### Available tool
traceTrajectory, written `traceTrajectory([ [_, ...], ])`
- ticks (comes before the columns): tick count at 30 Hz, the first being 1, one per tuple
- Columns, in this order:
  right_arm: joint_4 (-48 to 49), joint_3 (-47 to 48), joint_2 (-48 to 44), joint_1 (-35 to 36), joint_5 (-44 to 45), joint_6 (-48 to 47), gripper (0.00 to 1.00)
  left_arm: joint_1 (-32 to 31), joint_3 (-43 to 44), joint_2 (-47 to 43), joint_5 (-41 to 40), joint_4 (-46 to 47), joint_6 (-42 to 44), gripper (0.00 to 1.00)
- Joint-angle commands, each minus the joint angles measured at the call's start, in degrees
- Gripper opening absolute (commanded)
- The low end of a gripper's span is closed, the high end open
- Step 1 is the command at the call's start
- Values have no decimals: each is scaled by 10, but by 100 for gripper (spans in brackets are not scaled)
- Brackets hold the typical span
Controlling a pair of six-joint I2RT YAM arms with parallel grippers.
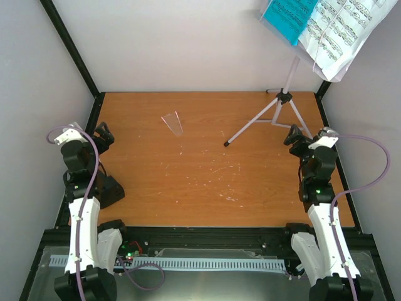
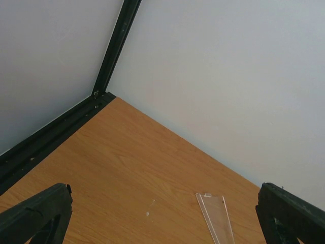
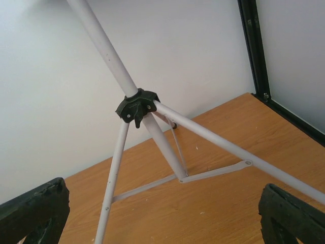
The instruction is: Pack up the instrument practice props
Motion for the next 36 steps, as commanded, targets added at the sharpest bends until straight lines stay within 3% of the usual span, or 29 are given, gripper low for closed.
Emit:
traceTrajectory([
  [1,-19,22,-11,-1,-28,-4,100,0,49,-1,9,-59,29,100],
  [13,-60,61,-8,-1,-47,1,100,4,114,52,69,-195,86,99],
  [18,-88,82,10,-1,-60,-1,100,76,128,87,145,-246,85,99],
  [23,-101,83,38,-1,-82,-4,100,94,122,116,75,-264,71,99],
  [29,-101,62,72,-1,-136,-3,100,98,100,168,52,-279,26,99],
  [36,-99,42,70,6,-110,-13,100,99,64,179,26,-276,18,98],
])
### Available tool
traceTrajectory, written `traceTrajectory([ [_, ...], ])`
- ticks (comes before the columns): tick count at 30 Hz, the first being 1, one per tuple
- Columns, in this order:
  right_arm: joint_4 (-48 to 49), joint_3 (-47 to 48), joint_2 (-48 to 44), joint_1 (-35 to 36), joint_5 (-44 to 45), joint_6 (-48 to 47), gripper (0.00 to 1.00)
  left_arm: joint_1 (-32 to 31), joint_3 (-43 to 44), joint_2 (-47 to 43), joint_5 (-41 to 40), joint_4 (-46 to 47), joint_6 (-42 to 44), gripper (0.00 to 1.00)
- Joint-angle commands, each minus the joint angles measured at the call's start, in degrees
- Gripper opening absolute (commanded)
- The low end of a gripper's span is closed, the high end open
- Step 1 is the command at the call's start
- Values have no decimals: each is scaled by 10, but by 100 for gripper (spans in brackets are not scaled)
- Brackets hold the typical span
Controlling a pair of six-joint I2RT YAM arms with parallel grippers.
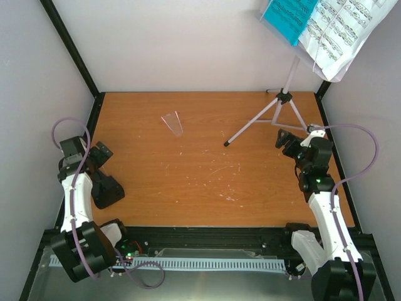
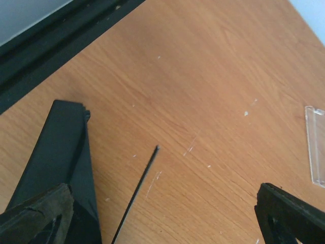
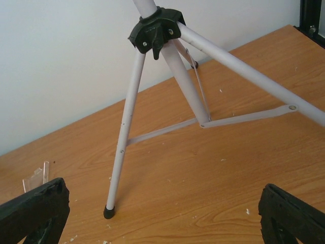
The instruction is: Pack up the instrument practice props
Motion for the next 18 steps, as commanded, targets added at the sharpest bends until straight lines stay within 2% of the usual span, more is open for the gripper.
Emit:
traceTrajectory([
  [1,0,-7,-2,6,8,-10,100,3,-8,9,-27,-7,-16,96],
  [7,9,-16,-1,7,13,-7,100,3,-15,15,-16,15,-1,75],
  [13,6,-19,-2,7,19,-8,100,4,-16,17,-24,28,9,58],
  [18,4,-20,-4,7,28,-7,100,4,-13,19,-43,37,24,51],
])
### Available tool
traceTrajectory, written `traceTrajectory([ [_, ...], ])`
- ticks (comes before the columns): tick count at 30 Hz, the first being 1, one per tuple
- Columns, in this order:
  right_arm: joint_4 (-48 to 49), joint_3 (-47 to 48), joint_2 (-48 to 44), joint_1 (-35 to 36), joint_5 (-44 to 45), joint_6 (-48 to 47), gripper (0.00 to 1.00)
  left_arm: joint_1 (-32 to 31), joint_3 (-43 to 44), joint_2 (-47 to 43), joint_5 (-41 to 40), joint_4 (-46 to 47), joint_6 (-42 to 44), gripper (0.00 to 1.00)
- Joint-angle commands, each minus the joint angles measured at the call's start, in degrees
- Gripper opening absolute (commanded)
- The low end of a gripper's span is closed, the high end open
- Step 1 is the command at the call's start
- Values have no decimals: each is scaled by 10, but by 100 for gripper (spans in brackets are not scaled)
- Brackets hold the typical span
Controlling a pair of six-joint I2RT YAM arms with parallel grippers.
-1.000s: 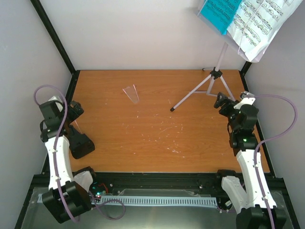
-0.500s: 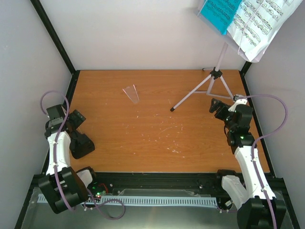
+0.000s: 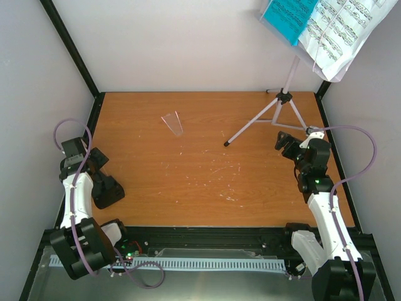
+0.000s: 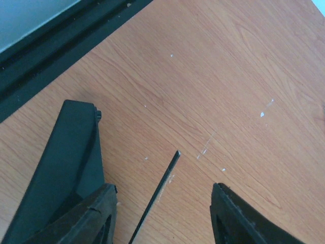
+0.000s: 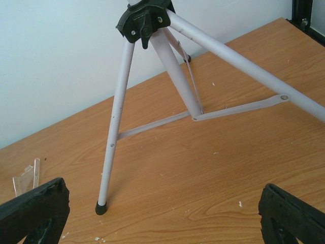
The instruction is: Pack up the instrument practice props
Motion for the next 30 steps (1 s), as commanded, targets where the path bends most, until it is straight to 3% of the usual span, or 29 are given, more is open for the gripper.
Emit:
traceTrajectory([
  [1,6,-5,-5,3,14,-4,100,4,6,4,-29,23,25,50],
  [12,0,-4,-13,3,21,-3,100,3,15,56,0,39,74,38],
  [19,-2,-6,-15,3,28,-2,100,3,15,82,11,44,81,21],
  [24,0,-6,-14,3,28,0,100,2,11,76,10,47,80,17],
  [30,-4,-7,-15,3,36,2,100,0,11,75,12,48,81,3],
])
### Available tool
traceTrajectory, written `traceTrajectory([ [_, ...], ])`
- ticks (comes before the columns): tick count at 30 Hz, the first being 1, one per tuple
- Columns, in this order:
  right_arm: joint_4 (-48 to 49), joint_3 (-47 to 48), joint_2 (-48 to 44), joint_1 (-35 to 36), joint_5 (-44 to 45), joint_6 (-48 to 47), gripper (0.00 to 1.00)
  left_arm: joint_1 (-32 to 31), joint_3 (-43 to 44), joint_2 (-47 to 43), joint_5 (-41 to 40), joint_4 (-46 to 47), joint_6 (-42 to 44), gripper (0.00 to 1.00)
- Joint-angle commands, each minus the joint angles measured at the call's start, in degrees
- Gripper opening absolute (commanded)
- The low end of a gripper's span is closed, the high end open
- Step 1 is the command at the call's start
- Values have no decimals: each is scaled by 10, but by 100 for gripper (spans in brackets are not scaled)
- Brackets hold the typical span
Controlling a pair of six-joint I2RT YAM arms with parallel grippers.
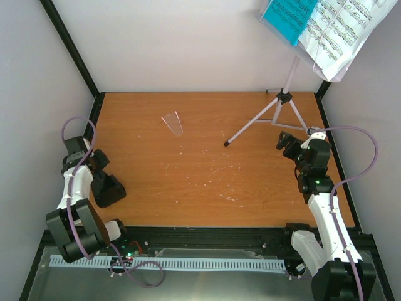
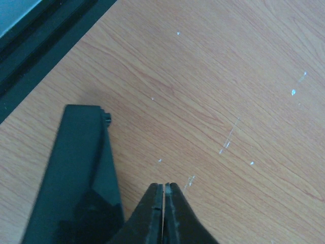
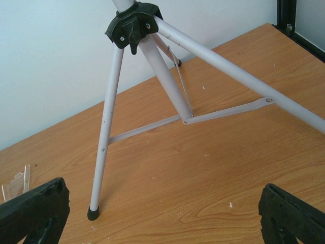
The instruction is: Pack up the instrument practice props
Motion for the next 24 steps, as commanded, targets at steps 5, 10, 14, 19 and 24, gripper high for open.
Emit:
traceTrajectory([
  [5,-1,-7,-8,3,12,5,100,-17,10,-12,16,14,6,0],
  [10,-4,-1,-3,3,11,6,100,-75,9,-42,51,26,25,0],
  [14,-9,4,-2,3,1,12,100,-114,7,-78,99,37,41,0],
  [19,-34,23,10,3,-23,30,100,-182,23,-79,157,50,40,0],
  [24,-57,37,31,3,-93,45,100,-286,38,-80,153,84,34,0],
])
